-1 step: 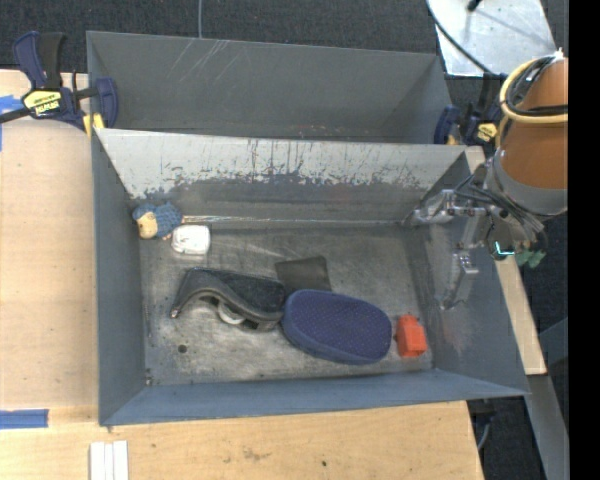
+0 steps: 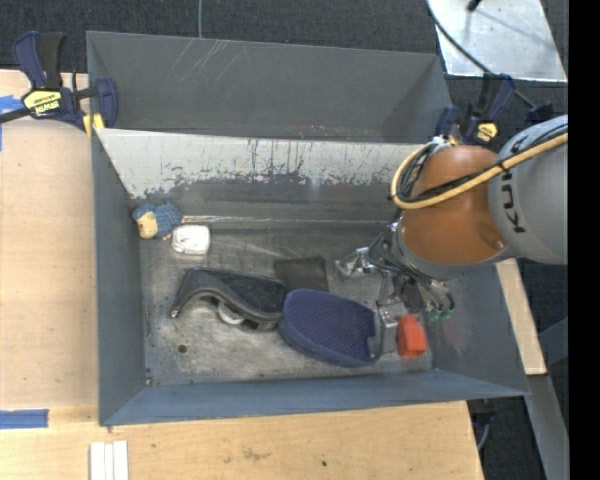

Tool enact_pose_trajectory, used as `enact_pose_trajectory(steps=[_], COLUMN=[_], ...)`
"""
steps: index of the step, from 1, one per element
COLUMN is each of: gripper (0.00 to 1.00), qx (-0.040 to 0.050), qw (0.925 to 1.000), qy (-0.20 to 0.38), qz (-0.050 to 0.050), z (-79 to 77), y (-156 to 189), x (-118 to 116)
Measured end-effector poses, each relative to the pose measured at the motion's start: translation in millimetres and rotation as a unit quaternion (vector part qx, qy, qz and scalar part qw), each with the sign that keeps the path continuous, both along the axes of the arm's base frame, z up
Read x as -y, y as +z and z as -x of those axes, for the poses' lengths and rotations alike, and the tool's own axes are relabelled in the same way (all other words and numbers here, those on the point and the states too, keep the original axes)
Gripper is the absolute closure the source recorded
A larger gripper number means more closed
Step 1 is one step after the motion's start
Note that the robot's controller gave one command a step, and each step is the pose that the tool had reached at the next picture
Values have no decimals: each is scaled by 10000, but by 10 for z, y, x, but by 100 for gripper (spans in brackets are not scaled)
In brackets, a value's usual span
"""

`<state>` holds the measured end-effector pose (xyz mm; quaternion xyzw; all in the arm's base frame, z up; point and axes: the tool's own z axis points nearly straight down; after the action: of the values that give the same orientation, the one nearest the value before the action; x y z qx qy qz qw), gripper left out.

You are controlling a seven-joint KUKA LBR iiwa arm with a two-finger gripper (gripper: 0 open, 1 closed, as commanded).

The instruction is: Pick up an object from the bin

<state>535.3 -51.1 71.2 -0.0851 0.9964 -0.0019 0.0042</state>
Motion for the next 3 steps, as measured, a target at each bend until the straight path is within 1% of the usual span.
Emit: enact_pose_trajectory(steps=[1, 2, 3], gripper=[0, 0, 0], qx=[-7, -43, 29], qw=[9986, 9856, 9707], qy=[-536, -1693, -2404], qz=[-37, -22, -44], z=[-25, 315, 459], y=[305, 325, 21], x=[-763, -793, -831])
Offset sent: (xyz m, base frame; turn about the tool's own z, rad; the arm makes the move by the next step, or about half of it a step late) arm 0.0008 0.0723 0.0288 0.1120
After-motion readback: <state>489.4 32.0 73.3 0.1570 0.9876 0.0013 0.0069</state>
